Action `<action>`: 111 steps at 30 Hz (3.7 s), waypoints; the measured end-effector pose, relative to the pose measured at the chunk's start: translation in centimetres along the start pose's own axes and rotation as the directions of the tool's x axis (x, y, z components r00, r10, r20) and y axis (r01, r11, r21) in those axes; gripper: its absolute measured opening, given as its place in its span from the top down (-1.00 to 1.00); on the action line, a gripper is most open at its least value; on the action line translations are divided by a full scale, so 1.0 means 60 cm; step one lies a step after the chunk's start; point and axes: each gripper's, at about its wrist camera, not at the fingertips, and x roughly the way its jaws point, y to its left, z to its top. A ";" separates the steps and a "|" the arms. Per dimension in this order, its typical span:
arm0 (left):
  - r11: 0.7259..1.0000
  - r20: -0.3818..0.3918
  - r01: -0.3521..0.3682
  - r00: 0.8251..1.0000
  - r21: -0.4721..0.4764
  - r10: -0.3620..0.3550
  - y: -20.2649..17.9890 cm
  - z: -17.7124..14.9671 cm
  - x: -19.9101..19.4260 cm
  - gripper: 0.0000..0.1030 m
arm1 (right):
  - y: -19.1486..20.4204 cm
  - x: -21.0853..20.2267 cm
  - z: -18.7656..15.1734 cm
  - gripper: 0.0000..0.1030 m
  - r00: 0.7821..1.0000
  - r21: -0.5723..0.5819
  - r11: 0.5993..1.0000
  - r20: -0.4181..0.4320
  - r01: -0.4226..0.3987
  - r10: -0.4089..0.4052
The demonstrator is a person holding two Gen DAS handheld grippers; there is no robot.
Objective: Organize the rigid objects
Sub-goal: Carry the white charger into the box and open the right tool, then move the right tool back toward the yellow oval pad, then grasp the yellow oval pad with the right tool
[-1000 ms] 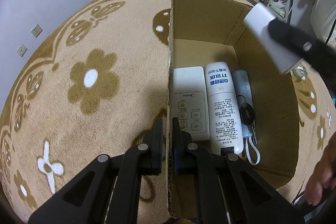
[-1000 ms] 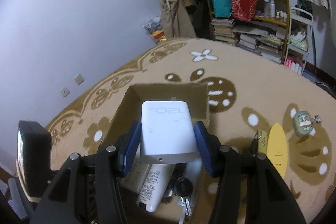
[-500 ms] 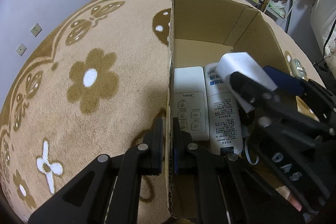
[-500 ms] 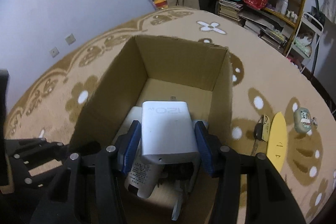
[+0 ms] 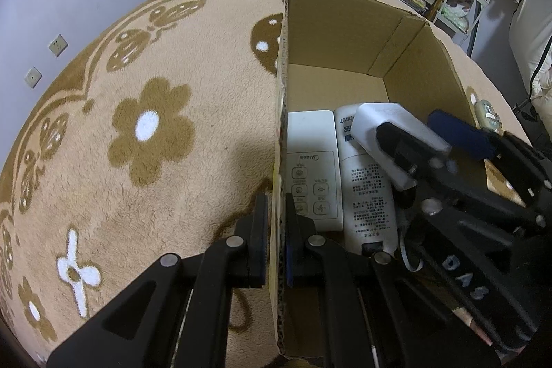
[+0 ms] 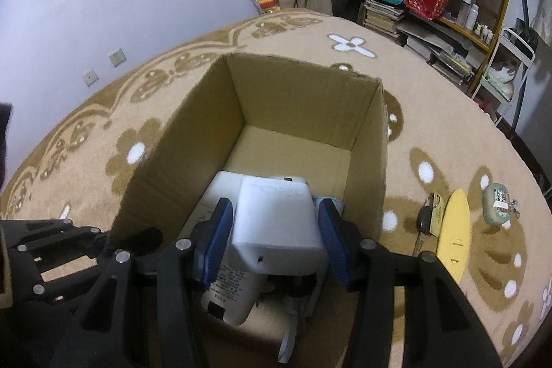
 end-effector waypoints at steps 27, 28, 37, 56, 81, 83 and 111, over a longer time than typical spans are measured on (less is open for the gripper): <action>1.000 0.003 0.001 1.000 0.000 -0.001 -0.001 0.000 0.001 0.85 | -0.264 -0.079 -0.011 -1.00 0.958 0.388 0.905 0.149 0.172 -0.246; 1.000 0.003 0.000 1.000 0.001 0.000 0.000 0.001 0.001 0.85 | -0.274 -0.073 -0.016 -1.00 0.956 0.401 0.897 0.132 0.189 -0.261; 1.000 0.002 -0.001 1.000 0.004 0.001 0.003 0.003 0.002 0.84 | -0.333 -0.020 -0.069 -1.00 0.957 0.447 0.858 0.015 0.252 -0.289; 1.000 0.002 0.000 1.000 0.004 0.000 0.005 0.003 0.002 0.84 | -0.319 0.067 -0.116 -0.72 0.945 0.333 0.885 -0.163 0.325 -0.285; 1.000 0.000 0.004 1.000 0.001 -0.004 0.004 0.003 0.003 0.84 | -0.299 0.059 -0.114 -0.15 0.945 0.348 0.879 -0.107 0.325 -0.308; 1.000 0.000 0.004 1.000 0.001 -0.004 0.004 0.003 0.003 0.84 | -0.303 0.050 -0.110 -0.15 0.950 0.365 0.878 -0.093 0.312 -0.298; 1.000 0.002 0.008 1.000 -0.004 -0.008 0.005 0.000 0.004 0.84 | -0.126 -0.096 0.026 -0.15 0.980 0.240 0.970 0.180 0.040 -0.085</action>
